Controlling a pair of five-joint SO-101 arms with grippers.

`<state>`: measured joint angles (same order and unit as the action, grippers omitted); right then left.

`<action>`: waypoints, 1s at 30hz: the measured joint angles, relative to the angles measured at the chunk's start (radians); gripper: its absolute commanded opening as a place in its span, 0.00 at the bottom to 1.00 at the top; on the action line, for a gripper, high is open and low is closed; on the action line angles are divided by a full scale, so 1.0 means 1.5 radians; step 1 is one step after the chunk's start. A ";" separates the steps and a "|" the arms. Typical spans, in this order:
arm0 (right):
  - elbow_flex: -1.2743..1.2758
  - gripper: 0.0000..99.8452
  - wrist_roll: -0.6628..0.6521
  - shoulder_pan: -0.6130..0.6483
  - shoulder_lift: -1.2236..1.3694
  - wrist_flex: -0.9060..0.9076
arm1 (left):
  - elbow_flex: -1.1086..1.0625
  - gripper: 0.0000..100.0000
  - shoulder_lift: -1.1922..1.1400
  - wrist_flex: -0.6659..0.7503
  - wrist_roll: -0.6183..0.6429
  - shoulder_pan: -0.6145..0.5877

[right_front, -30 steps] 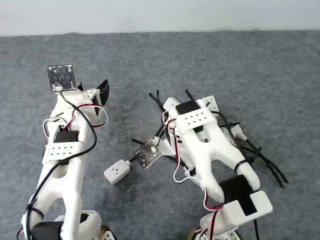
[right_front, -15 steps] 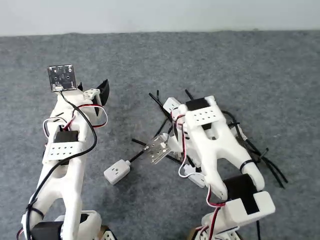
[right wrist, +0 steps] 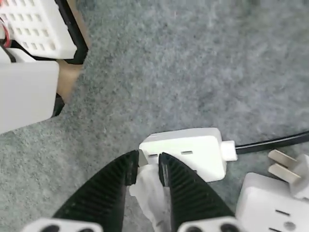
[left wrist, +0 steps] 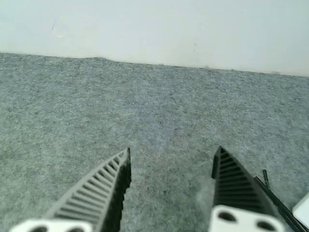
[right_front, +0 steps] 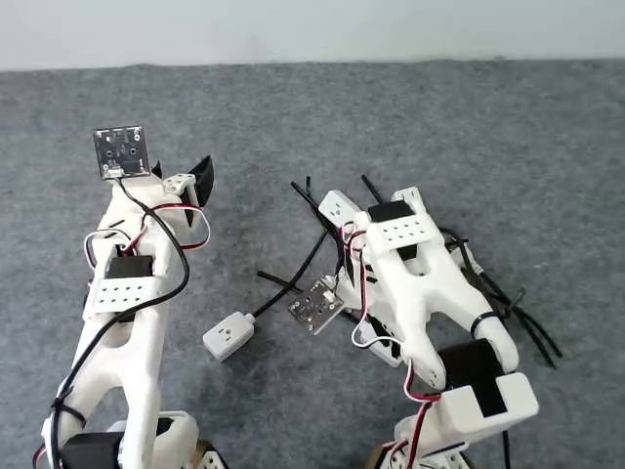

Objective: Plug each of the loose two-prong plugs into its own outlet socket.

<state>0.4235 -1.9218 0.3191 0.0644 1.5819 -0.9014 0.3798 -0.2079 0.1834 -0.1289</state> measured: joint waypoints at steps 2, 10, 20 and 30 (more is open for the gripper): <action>0.000 0.01 0.000 0.000 0.000 0.000 | 0.000 0.27 0.000 0.000 0.000 0.000; -0.013 0.01 0.000 -0.001 0.000 0.004 | 0.000 0.27 0.000 0.000 0.000 0.000; -0.026 0.01 0.000 -0.001 -0.001 0.006 | 0.000 0.27 0.000 0.000 0.000 0.000; 0.058 0.01 0.000 0.000 -0.021 -0.085 | 0.000 0.27 0.000 0.000 0.000 0.000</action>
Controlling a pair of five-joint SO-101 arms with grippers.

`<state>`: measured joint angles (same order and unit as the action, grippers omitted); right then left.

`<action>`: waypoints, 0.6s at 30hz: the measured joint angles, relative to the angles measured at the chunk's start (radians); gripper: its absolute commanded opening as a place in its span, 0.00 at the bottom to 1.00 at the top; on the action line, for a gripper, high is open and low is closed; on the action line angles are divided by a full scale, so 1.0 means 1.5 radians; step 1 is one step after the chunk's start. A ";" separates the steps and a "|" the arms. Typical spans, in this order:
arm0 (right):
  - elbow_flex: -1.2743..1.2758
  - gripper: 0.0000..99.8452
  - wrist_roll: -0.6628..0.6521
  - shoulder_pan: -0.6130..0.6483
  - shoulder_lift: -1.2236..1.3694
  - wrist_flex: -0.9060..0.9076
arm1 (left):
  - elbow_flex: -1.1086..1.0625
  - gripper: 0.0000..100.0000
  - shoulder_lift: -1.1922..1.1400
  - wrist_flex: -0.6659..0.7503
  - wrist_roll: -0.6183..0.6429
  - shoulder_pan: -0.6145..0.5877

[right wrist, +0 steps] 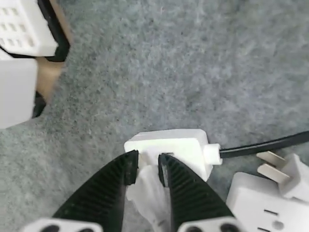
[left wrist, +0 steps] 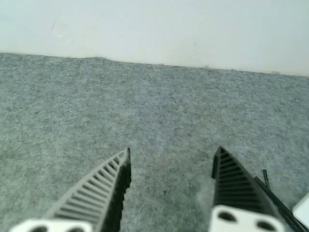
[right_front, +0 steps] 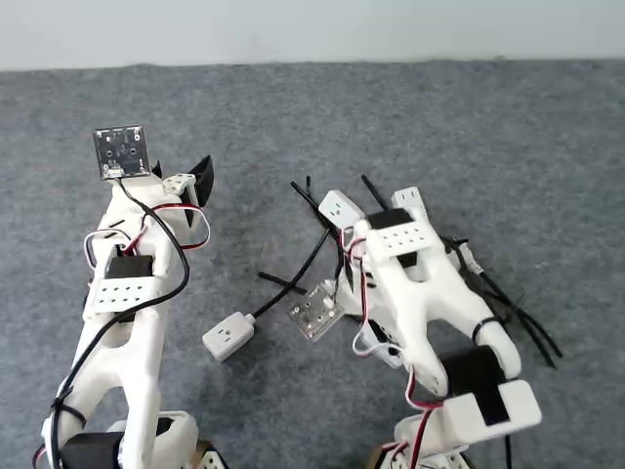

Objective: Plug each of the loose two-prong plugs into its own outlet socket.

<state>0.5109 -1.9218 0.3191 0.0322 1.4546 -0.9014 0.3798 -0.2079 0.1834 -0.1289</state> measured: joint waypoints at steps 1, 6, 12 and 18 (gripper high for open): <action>0.009 0.01 0.000 0.000 -0.004 -0.009 | 0.000 0.27 0.000 0.000 0.000 0.000; 0.045 0.01 -0.001 0.001 -0.021 -0.034 | 0.000 0.27 0.000 0.000 0.000 0.000; 0.056 0.01 -0.001 0.001 -0.023 -0.035 | 0.000 0.27 0.000 0.000 0.000 0.000; 0.057 0.01 -0.001 0.001 -0.023 -0.035 | 0.000 0.27 0.000 0.009 -0.015 0.000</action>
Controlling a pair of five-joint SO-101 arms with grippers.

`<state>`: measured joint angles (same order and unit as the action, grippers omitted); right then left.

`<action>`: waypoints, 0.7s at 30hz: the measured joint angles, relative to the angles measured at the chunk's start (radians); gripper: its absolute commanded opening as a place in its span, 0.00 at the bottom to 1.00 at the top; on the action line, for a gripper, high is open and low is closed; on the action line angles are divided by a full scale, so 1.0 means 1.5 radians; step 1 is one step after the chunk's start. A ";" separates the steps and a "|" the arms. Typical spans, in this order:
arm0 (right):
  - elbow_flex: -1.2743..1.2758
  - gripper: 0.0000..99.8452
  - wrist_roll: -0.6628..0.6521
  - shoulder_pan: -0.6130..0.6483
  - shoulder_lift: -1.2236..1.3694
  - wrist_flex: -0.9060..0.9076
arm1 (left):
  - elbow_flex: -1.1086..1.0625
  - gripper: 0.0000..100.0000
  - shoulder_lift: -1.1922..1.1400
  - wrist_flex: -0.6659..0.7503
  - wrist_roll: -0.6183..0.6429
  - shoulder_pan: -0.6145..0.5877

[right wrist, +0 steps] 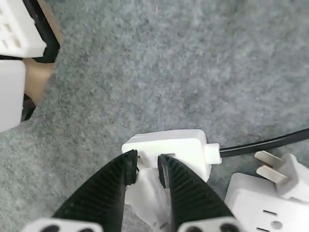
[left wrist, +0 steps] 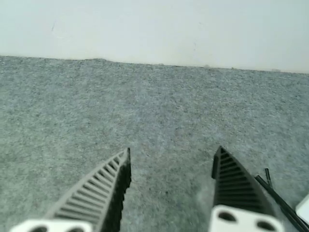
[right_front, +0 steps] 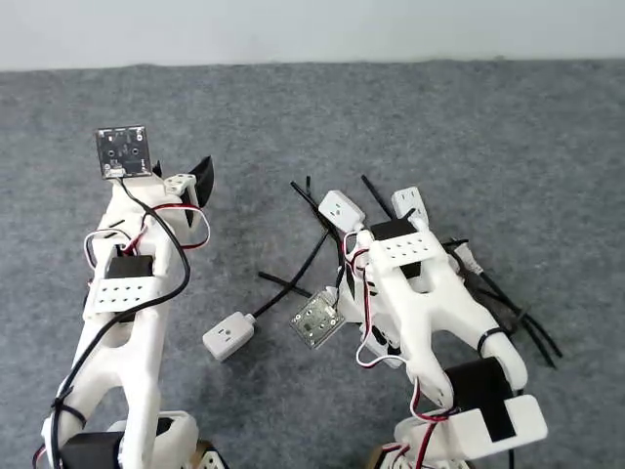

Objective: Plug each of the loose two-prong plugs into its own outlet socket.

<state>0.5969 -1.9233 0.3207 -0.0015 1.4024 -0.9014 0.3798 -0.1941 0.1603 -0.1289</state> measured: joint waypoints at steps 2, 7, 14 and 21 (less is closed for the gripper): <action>0.000 0.01 0.000 0.000 0.000 0.000 | 0.000 0.27 0.000 0.006 -0.002 0.000; 0.000 0.01 0.000 0.000 0.000 0.000 | 0.000 0.27 0.000 0.006 -0.004 0.000; 0.000 0.02 0.000 0.000 0.000 -0.001 | 0.000 0.27 0.000 0.006 -0.004 0.000; 0.010 0.13 0.082 0.027 -0.001 -0.017 | 0.000 0.27 0.000 0.006 -0.004 0.000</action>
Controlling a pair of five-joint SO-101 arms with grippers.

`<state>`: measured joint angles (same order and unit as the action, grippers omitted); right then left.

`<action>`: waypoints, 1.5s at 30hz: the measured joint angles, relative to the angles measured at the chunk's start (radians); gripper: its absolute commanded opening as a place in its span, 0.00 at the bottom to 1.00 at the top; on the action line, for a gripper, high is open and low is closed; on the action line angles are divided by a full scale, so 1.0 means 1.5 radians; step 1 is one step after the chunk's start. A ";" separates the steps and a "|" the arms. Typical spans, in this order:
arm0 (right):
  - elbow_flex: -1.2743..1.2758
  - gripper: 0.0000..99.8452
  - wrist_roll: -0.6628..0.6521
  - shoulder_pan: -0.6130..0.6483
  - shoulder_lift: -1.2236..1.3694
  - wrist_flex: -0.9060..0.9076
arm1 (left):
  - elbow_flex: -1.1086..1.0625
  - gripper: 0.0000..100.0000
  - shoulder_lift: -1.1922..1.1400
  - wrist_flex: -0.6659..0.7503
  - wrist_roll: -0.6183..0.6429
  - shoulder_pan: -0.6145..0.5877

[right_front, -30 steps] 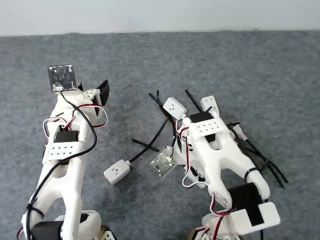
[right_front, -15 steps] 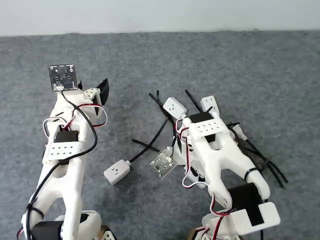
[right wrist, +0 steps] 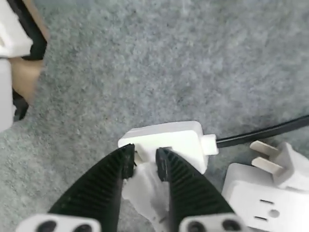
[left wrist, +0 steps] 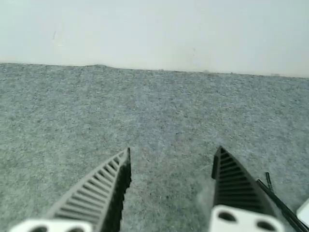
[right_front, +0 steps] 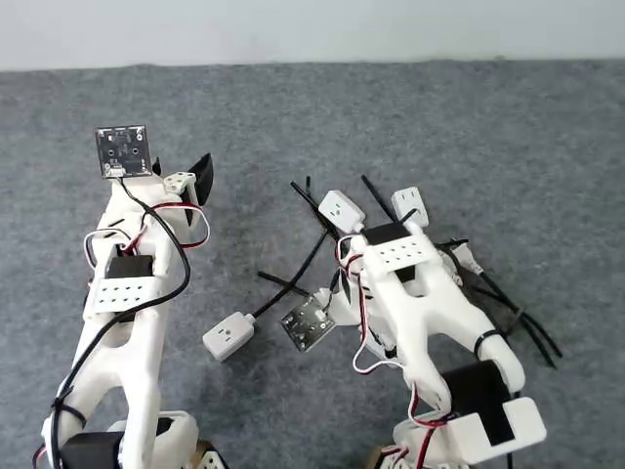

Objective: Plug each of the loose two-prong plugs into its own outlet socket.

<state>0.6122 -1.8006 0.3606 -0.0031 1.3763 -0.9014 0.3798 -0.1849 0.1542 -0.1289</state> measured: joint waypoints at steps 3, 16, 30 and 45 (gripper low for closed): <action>0.005 0.17 0.010 0.000 0.000 0.000 | 0.000 0.27 0.000 0.000 0.000 0.000; 0.010 0.17 0.017 0.006 0.001 -0.005 | 0.000 0.27 0.000 0.000 0.000 0.000; -0.107 0.17 0.057 0.009 0.012 0.096 | 0.000 0.27 0.000 0.000 0.000 0.000; -0.350 0.17 0.463 -0.079 0.013 0.108 | 0.000 0.27 0.000 0.000 0.000 0.000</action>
<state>0.0875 -1.1055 0.2424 0.0169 1.5390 -0.9014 0.3798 -0.1849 0.1542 -0.1289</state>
